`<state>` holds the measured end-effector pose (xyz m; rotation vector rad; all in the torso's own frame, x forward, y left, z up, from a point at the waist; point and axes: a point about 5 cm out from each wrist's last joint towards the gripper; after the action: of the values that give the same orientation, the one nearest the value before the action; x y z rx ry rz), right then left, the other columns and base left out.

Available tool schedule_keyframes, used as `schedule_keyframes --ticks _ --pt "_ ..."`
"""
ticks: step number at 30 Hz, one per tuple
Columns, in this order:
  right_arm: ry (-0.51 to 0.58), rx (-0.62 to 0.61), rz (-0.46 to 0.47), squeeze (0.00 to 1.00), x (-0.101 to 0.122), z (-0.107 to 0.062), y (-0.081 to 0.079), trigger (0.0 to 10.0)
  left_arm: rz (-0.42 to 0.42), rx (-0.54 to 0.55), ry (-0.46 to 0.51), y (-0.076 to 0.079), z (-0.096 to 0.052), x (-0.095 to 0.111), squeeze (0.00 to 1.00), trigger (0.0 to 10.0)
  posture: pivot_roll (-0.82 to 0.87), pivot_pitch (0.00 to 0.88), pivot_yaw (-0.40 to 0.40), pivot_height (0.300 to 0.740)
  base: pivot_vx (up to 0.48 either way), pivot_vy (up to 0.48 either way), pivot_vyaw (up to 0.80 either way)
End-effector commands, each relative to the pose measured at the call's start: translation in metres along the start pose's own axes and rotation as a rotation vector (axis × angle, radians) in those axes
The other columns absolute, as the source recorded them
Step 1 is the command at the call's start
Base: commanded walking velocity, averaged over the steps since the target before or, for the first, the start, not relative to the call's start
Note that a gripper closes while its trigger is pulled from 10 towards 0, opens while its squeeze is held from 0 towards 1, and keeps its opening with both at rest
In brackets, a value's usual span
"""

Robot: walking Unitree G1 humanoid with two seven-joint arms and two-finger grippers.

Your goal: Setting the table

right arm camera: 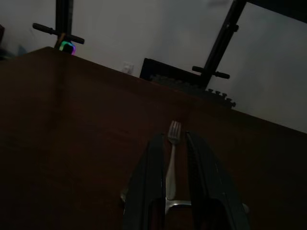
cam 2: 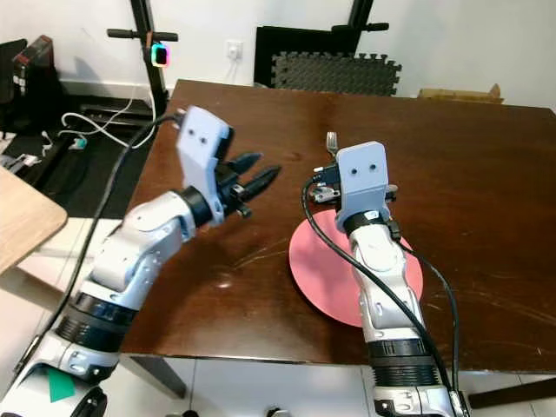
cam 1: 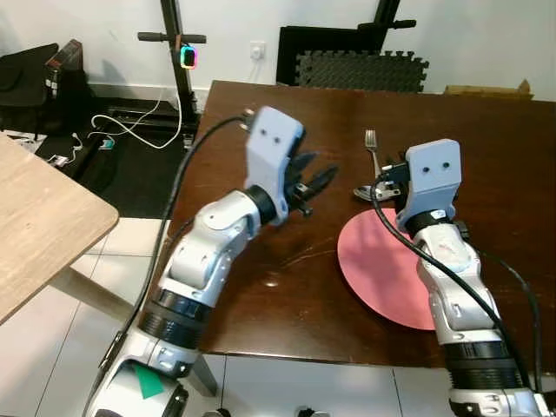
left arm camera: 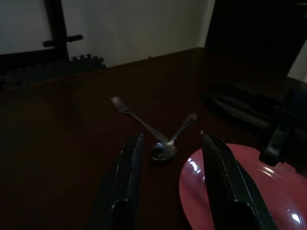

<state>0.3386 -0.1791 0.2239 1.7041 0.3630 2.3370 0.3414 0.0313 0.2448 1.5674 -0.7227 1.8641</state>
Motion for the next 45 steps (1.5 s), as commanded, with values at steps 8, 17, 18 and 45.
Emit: schedule_keyframes --ticks 8,17,18,45 --pt "0.001 -0.017 0.001 0.0 0.0 -0.002 0.003 10.0 0.05 0.0 0.041 -0.005 -0.013 0.005 0.0 10.0 0.03 0.111 0.055 0.74 0.0 0.0 0.0" --pt "-0.005 -0.013 0.003 0.0 -0.003 -0.003 0.003 10.0 0.125 -0.04 0.058 -0.006 -0.077 0.032 0.0 10.0 0.06 0.117 0.052 0.74 0.0 0.0 0.0" --pt "-0.005 -0.013 0.003 0.0 -0.003 -0.003 0.003 10.0 0.125 -0.04 0.058 -0.006 -0.077 0.032 0.0 10.0 0.06 0.117 0.052 0.74 0.0 0.0 0.0" --pt "0.0 -0.008 -0.002 0.0 -0.002 -0.003 0.005 10.0 0.103 0.054 0.014 -0.007 -0.094 0.033 0.0 10.0 0.05 0.107 0.047 0.74 0.0 0.0 0.0"
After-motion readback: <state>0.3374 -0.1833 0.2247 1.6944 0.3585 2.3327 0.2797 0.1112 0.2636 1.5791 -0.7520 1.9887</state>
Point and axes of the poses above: a point about 5 cm out from each wrist's last joint towards the gripper, its own z axis pointing out of the wrist towards the gripper, its own x axis along the axis of the wrist's last joint, y = z × x, and after that the axes turned 3 degrees about -z, right-handed
